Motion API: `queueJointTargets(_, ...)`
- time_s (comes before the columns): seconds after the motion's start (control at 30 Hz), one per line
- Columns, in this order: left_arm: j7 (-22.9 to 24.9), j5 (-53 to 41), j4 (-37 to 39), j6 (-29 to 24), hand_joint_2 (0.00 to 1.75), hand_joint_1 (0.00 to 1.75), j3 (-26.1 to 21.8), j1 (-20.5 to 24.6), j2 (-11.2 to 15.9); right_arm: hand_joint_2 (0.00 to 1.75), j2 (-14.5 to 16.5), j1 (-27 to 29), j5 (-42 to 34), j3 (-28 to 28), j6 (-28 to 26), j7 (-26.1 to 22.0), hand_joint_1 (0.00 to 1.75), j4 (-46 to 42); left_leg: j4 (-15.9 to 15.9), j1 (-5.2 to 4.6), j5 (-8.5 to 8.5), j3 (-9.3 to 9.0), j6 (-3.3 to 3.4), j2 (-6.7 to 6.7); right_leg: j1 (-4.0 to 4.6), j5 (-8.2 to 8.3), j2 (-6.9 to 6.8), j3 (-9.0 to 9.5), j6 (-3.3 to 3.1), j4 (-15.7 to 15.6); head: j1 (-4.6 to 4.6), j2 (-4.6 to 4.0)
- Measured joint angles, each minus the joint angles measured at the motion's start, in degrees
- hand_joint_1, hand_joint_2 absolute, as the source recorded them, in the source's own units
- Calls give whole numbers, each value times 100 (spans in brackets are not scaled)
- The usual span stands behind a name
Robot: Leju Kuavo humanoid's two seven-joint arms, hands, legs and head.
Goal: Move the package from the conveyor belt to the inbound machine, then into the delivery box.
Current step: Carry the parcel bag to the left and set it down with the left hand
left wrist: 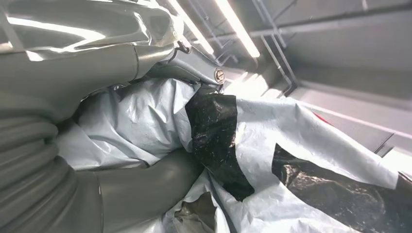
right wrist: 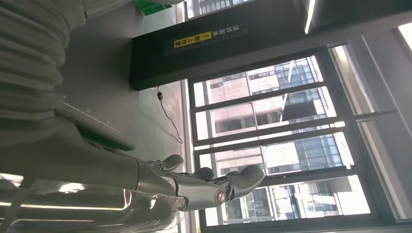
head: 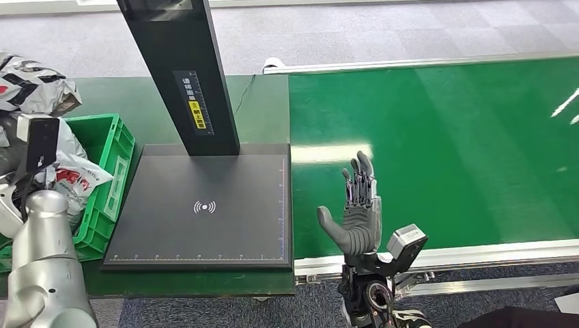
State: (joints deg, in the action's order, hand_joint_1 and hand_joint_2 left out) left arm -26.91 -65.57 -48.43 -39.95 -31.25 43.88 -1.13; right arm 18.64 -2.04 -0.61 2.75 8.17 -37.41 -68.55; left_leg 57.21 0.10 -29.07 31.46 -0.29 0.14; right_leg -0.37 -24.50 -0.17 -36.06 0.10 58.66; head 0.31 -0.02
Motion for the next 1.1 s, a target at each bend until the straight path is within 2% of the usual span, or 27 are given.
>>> queueJointTargets(0.17, 107, -72, 341, -1, 175, 137, -78, 140, 60, 175, 2, 36, 3, -2, 0, 8, 0, -29, 0, -1, 0, 2, 0, -2, 0, 0, 0, -1, 0, -2, 0, 0)
queueJointTargets(0.23, 280, -158, 493, -1, 175, 113, -95, 190, 94, 175, 3, 61, 16, -2, 1, 15, 0, -49, 0, -1, -1, 2, 0, -2, 1, 0, 0, -3, 0, -1, -1, 0)
queueJointTargets(0.3, 546, -251, 728, 1, 175, 108, -92, 268, 155, 175, 3, 87, 32, -5, 4, 22, 0, -72, 0, 0, 0, 1, -1, -1, 1, 0, 0, -4, 0, -1, -1, 1)
queueJointTargets(0.37, 856, -330, 1011, 24, 175, 128, -59, 368, 239, 175, 3, 113, 45, -14, 8, 26, 0, -99, 0, 0, 0, 1, -1, -1, 2, 0, 0, -4, 0, 0, -2, 0)
queueJointTargets(0.4, 1010, -371, 1144, 59, 175, 131, -30, 415, 284, 175, 3, 126, 50, -22, 12, 27, 0, -112, 0, 0, 0, 1, -1, -1, 2, 0, 0, -4, 0, 1, -2, -1)
queueJointTargets(0.53, 1557, -561, 1571, 378, 175, 132, 132, 560, 446, 175, 3, 170, 78, -51, 29, 30, 0, -148, 0, 0, 1, 1, -1, 0, 2, 0, 1, -4, 0, 2, -1, 0)
queueJointTargets(0.67, 1893, -693, 1888, 712, 175, 133, 293, 609, 563, 175, 3, 216, 99, -81, 89, 28, 0, -165, 0, 0, 0, 2, -1, 2, 2, 0, 1, -5, 0, 2, -1, 0)
queueJointTargets(0.77, 2240, -852, 2070, 1016, 175, 127, 414, 615, 638, 175, 3, 225, 116, -102, 128, 22, 0, -168, 0, 0, 0, 2, -1, 1, 1, 0, 1, -5, 0, 1, -1, 0)
queueJointTargets(0.87, 2607, -1041, 2237, 1386, 175, 107, 552, 617, 701, 175, 3, 226, 144, -138, 169, 18, 0, -168, 0, 0, 0, 3, -1, 1, 1, 0, 1, -5, 0, 1, 0, 0)
queueJointTargets(0.97, 2847, -1180, 2371, 1704, 175, 78, 663, 617, 729, 175, 3, 226, 166, -178, 198, 13, 0, -167, 0, 0, 0, 2, -1, 1, 1, 0, 1, -5, 0, 1, -1, 0)
queueJointTargets(1.1, 3104, -1368, 2500, 2189, 175, 7, 789, 617, 748, 175, 3, 223, 193, -217, 204, 13, 0, -167, 0, 0, 0, 2, -1, 0, 1, 0, 1, -4, 0, 1, 0, 1)
